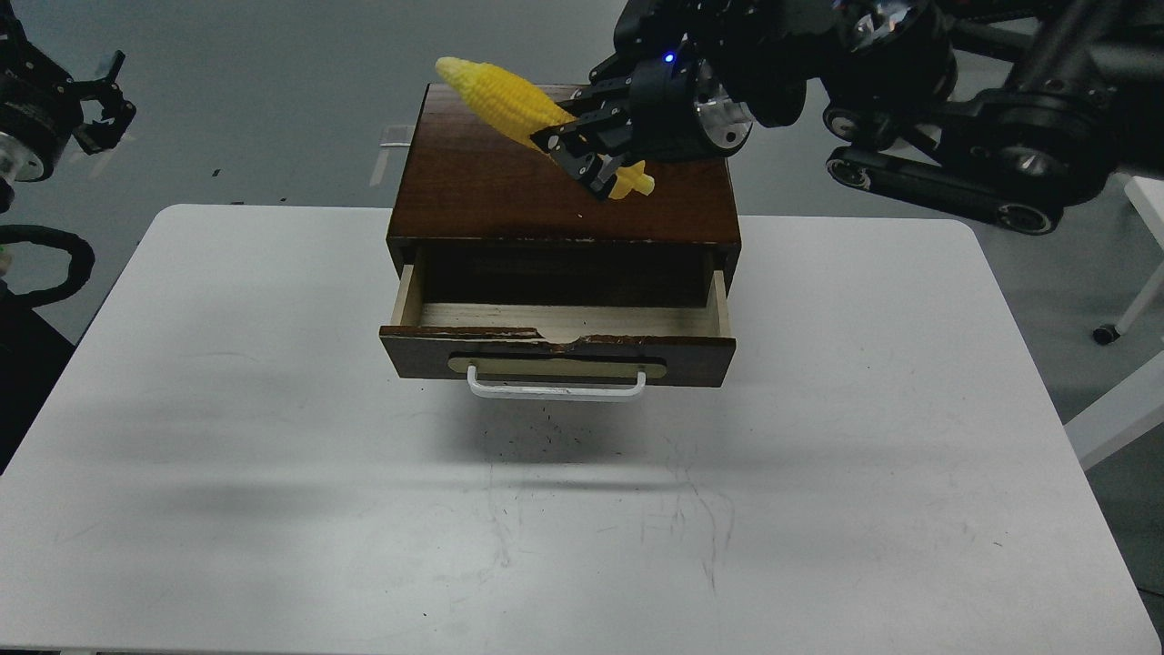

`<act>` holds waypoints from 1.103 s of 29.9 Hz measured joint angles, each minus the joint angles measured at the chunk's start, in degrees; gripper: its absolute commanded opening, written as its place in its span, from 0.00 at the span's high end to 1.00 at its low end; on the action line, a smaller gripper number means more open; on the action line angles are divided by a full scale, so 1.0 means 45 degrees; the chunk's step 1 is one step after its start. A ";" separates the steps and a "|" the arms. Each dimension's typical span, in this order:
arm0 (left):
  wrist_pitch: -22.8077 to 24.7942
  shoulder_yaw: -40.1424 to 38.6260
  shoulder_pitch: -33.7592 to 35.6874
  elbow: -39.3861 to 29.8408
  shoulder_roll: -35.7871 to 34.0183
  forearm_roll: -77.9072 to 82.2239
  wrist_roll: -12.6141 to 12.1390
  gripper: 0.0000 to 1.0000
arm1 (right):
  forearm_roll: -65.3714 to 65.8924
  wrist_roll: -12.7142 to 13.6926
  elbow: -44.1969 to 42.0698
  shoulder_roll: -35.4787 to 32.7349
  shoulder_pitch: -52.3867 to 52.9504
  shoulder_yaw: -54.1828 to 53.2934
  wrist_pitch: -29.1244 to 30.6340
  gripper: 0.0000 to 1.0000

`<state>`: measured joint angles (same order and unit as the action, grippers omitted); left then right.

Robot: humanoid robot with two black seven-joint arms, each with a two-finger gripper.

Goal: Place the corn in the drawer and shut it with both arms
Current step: 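Carry the corn over the open drawer and lower it inside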

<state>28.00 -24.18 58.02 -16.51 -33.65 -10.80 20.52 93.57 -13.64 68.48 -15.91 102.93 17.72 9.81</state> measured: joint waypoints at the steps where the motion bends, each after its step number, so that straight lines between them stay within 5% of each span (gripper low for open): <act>1: 0.0000 0.0002 -0.0003 -0.0001 -0.0076 -0.0001 0.0009 0.02 | 0.0324 0.0001 0.0019 0.0251 -0.0041 0.0125 0.0001 1.00; 13: 0.0000 -0.0046 -0.0004 0.0001 -0.0518 -0.0025 0.0111 0.02 | 0.2262 0.0001 0.0107 0.1960 -0.0202 0.1697 0.0015 0.99; 16: 0.0000 -0.0012 -0.0009 -0.0006 -0.0537 -0.0025 0.0126 0.02 | 0.2494 0.0002 0.0085 0.2035 -0.0305 0.1809 0.0018 0.86; 20: 0.0000 -0.0016 -0.0066 -0.0004 -0.0555 -0.0049 0.0164 0.02 | 0.2543 0.0004 0.0082 0.2045 -0.0467 0.2071 0.0018 0.83; 25: 0.0000 -0.0068 -0.0111 0.0016 -0.0603 -0.0116 0.0379 0.02 | 0.2475 0.0004 0.0086 0.1974 -0.0527 0.2116 -0.0013 0.56; 33: 0.0000 -0.0115 -0.0138 0.0020 -0.0583 -0.0140 0.0477 0.02 | 0.2224 0.0005 -0.0018 0.1878 -0.0878 0.1998 -0.0038 0.44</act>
<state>28.00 -24.70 57.40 -16.43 -36.27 -11.43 22.66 103.58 -13.62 68.39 -7.46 98.98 26.71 9.64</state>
